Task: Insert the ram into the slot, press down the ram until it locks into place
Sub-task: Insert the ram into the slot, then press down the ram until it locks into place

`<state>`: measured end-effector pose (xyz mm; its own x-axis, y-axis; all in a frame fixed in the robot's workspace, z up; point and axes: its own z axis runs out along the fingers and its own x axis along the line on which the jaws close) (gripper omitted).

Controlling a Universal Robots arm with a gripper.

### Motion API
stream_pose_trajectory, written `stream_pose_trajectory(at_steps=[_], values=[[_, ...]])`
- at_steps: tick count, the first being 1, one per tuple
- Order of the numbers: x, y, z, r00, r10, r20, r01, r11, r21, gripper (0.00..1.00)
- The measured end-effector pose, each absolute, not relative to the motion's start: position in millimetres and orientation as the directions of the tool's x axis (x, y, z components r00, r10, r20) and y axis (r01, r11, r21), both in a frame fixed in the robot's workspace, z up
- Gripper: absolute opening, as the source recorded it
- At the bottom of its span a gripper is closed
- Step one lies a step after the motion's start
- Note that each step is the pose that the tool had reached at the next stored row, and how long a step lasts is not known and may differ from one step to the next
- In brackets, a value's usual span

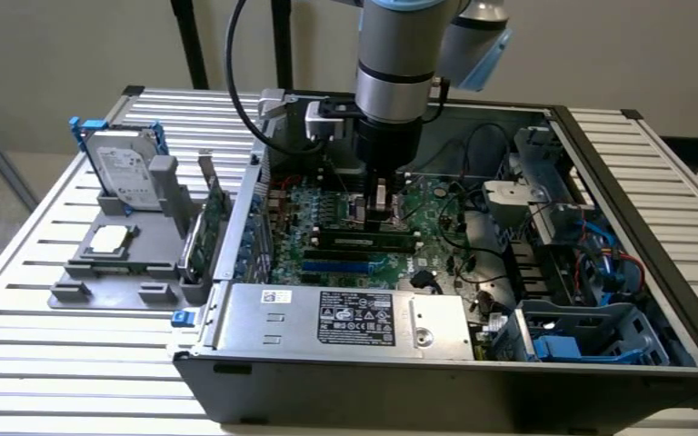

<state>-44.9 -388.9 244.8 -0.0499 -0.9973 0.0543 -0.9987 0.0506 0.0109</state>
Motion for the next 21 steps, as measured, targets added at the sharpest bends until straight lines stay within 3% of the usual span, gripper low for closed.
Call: stream_pose_trajectory(at_steps=[21], values=[[-46.1, -387.9, 234.7, -0.05, -0.997, 0.054, -0.999, 0.051, 0.011, 0.11]])
